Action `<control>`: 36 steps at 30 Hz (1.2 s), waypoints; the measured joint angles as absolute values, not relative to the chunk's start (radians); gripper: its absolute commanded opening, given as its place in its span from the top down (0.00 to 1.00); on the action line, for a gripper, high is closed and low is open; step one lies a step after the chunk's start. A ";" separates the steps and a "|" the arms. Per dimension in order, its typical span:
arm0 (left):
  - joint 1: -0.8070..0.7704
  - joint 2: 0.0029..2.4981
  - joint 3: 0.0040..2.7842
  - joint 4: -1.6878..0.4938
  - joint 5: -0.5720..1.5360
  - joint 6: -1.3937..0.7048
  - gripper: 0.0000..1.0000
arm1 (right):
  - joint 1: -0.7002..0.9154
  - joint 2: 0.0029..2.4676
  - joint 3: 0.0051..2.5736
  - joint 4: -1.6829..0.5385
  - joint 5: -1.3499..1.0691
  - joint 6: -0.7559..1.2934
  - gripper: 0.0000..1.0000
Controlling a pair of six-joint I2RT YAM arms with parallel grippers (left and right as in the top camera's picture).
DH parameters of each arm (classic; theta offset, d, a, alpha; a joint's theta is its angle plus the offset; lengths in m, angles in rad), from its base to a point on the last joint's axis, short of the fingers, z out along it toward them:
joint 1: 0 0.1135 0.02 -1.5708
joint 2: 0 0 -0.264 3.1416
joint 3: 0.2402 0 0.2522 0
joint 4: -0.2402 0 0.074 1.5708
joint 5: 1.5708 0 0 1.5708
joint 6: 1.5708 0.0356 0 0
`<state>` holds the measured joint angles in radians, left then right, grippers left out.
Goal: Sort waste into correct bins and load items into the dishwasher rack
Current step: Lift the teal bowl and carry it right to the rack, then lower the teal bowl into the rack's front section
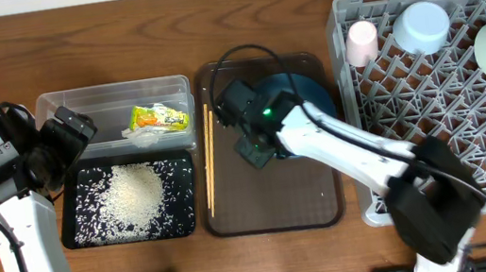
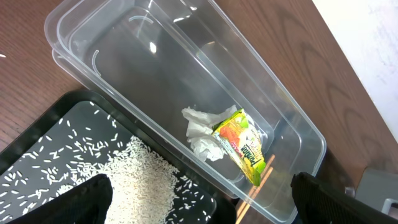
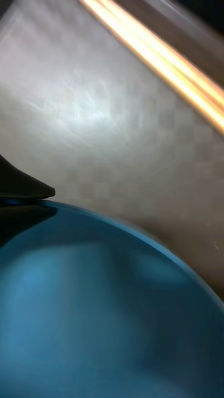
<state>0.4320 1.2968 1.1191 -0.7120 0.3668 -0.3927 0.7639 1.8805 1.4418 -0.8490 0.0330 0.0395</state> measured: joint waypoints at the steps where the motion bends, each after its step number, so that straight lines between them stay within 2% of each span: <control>1: 0.432 1.297 1.119 -0.712 0.367 -0.393 0.05 | 0.764 1.836 1.451 -0.868 0.035 0.036 0.99; 8: 0.432 1.297 1.119 -0.712 0.367 -0.393 0.05 | 0.683 1.446 1.525 -0.970 0.076 0.009 0.99; 12: 0.432 1.297 1.119 -0.711 0.367 -0.393 0.05 | 0.509 1.245 1.538 -1.059 0.049 0.004 0.99; 16: 0.432 1.297 1.119 -0.712 0.367 -0.393 0.05 | 0.298 1.142 1.538 -1.147 -0.099 -0.001 0.99; 24: 0.432 1.297 1.119 -0.712 0.367 -0.393 0.05 | -0.002 1.127 1.527 -1.219 -0.542 -0.095 0.99; 36: 0.432 1.297 1.119 -0.712 0.367 -0.393 0.05 | -0.153 1.268 1.364 -1.216 -0.956 -0.242 0.99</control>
